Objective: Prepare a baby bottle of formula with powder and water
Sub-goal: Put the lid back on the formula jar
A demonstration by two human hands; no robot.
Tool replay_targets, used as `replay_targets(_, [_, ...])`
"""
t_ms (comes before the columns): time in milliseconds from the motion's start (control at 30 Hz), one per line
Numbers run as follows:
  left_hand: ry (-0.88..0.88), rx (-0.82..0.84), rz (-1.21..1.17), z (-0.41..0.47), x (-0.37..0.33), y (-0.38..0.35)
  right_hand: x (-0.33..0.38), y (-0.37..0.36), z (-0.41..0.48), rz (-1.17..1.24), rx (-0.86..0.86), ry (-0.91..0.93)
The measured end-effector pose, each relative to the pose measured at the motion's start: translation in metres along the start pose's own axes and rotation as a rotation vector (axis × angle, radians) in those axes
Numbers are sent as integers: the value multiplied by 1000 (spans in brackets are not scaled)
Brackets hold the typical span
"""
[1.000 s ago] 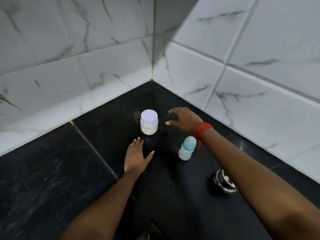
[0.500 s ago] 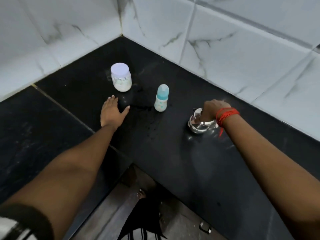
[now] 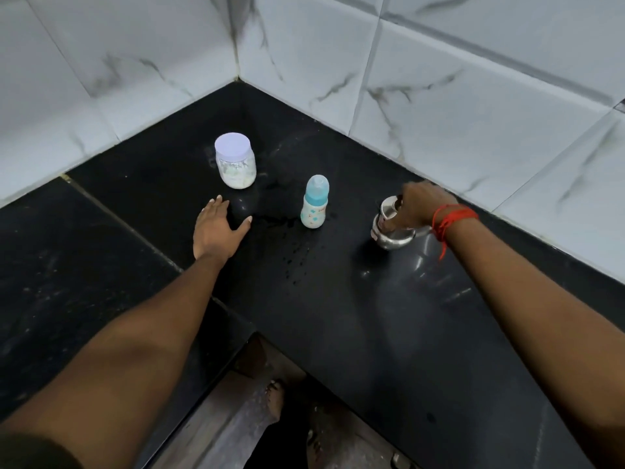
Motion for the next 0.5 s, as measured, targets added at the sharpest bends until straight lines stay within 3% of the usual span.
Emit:
replay_targets(300, [-13, -14, 28, 1, 0, -2, 63, 103, 72, -173, -147, 315])
replay_targets(500, [-6, -27, 26, 1, -1, 0, 146, 115, 106, -186, -153, 548])
Point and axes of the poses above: each hand's wrist, its own z-axis towards the middle knuckle, its own y-axis out of the back of the hand, x = y × z, the point moved 9 cm from there along z, towards the middle knuckle, and after that the axes turned 13 degrees about -z, right-handed, at the moved point
